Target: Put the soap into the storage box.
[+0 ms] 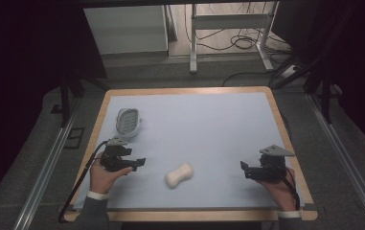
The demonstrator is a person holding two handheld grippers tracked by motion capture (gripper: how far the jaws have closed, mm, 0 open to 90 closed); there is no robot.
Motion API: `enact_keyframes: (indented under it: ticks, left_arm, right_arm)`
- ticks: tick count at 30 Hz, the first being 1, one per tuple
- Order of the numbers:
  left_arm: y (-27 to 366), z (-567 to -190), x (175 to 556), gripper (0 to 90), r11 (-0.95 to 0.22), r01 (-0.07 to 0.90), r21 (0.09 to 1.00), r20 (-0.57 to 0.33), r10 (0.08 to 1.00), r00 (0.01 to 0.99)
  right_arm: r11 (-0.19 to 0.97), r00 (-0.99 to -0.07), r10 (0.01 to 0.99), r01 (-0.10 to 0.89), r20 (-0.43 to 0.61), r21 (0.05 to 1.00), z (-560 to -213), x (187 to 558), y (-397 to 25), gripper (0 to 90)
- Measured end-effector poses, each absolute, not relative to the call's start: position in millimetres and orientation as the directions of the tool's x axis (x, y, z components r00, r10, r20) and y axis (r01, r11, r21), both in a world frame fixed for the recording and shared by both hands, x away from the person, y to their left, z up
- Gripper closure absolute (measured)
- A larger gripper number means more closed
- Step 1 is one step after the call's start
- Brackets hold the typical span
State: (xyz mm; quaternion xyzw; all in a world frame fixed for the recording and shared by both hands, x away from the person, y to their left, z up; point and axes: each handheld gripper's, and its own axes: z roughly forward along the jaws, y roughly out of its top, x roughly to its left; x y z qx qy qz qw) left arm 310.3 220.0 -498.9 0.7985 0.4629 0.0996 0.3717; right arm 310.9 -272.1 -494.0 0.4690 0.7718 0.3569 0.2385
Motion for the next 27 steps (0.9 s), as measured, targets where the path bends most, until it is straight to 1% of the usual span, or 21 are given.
enact_keyframes:
  ticks: [4, 14, 20, 23, 25, 27]
  left_arm:
    - [218.2, -501.3, 310.8, 24.9, -0.306, 0.669, 0.677, -0.178, 0.814, 0.553]
    - [222.2, -496.1, 306.3, 24.3, -0.291, 0.658, 0.695, -0.178, 0.817, 0.549]
    - [220.4, -493.7, 305.1, 23.4, -0.317, 0.66, 0.681, -0.158, 0.817, 0.555]
    - [218.6, -485.3, 304.5, 23.2, -0.359, 0.665, 0.655, -0.122, 0.818, 0.562]
    - [218.8, -481.5, 304.3, 23.3, -0.363, 0.662, 0.656, -0.122, 0.815, 0.567]
    - [218.9, -469.9, 304.1, 23.2, -0.37, 0.653, 0.661, -0.112, 0.812, 0.573]
  right_arm:
    - [0.294, -0.437, 0.899, 0.549, -0.031, 0.783, -492.7, 311.4, -276.1, 5.8]
    - [0.292, -0.438, 0.899, 0.547, -0.029, 0.784, -489.3, 307.8, -277.9, 7.5]
    - [0.271, -0.422, 0.907, 0.553, -0.015, 0.788, -490.3, 307.9, -286.2, 7.4]
    - [0.266, -0.423, 0.906, 0.55, -0.011, 0.792, -490.0, 306.6, -290.2, 7.4]
    - [0.268, -0.425, 0.905, 0.55, -0.01, 0.791, -489.9, 306.3, -290.4, 7.4]
    - [0.267, -0.428, 0.904, 0.544, -0.01, 0.795, -489.0, 305.4, -291.2, 7.4]
